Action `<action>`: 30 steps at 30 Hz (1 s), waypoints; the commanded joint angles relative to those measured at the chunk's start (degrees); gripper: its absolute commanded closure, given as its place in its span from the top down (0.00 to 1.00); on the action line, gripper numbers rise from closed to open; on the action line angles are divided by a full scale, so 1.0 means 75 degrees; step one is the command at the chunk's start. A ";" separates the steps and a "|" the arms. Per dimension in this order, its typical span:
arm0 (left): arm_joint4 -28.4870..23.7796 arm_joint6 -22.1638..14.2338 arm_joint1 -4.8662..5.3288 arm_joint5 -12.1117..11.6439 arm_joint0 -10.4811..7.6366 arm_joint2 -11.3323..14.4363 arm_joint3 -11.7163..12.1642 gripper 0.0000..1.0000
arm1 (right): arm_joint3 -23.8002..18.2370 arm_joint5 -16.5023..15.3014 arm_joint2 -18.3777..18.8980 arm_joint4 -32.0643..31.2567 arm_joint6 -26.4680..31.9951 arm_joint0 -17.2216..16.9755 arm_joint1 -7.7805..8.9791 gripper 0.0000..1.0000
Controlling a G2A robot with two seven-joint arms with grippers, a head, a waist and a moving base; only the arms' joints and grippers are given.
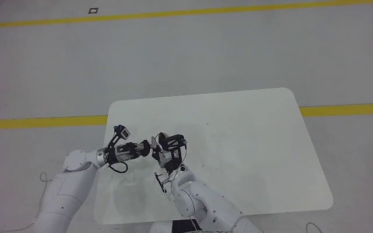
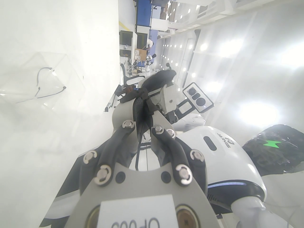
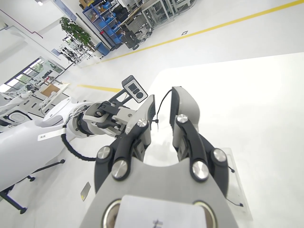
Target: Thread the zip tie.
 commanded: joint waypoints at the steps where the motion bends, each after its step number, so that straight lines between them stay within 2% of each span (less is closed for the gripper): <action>1: 0.0000 0.0000 0.0000 0.0000 0.0000 0.0000 0.0000 0.00 | -0.0161 -0.0154 0.0133 -0.0018 0.0014 -0.0137 0.0090 1.00; 4: 0.0000 0.0000 0.0000 0.0000 0.0000 0.0000 0.0000 0.00 | -0.0414 -0.0651 0.0374 0.0194 0.0269 -0.0384 0.0242 1.00; 13: 0.0000 0.0000 0.0000 0.0000 0.0000 0.0000 0.0000 0.00 | -0.0444 -0.0691 0.0404 0.0216 0.0291 -0.0412 0.0256 1.00; 16: -0.0041 0.0322 0.0002 0.0073 0.0035 -0.0025 0.0032 0.00 | -0.0453 -0.0978 0.0637 0.0758 0.0164 -0.0513 0.0271 1.00; 17: -0.0203 0.0211 0.0004 0.0141 0.0056 -0.0039 0.0063 0.00 | -0.0464 -0.1202 0.0699 0.1056 0.0170 -0.0563 0.0275 1.00; 19: -0.0542 0.0000 0.0014 0.0235 0.0046 -0.0092 0.0211 0.00 | -0.0433 -0.1940 0.0888 0.1993 0.0273 -0.0651 0.0286 1.00; 21: -0.0678 0.0000 0.0027 0.0201 0.0040 -0.0065 0.0278 0.00 | -0.0328 -0.2359 0.1020 0.2353 0.0405 -0.0644 0.0310 1.00; 25: -0.1337 0.0000 0.0083 0.0364 0.0057 0.0172 0.0233 0.00 | -0.0063 -0.3536 0.1276 0.3888 0.1010 -0.0593 0.0330 1.00; 30: -0.2146 0.0000 0.0207 0.0529 -0.0014 0.0511 0.0199 0.00 | 0.0254 -0.4312 0.1423 0.5407 0.1660 -0.0435 0.0319 1.00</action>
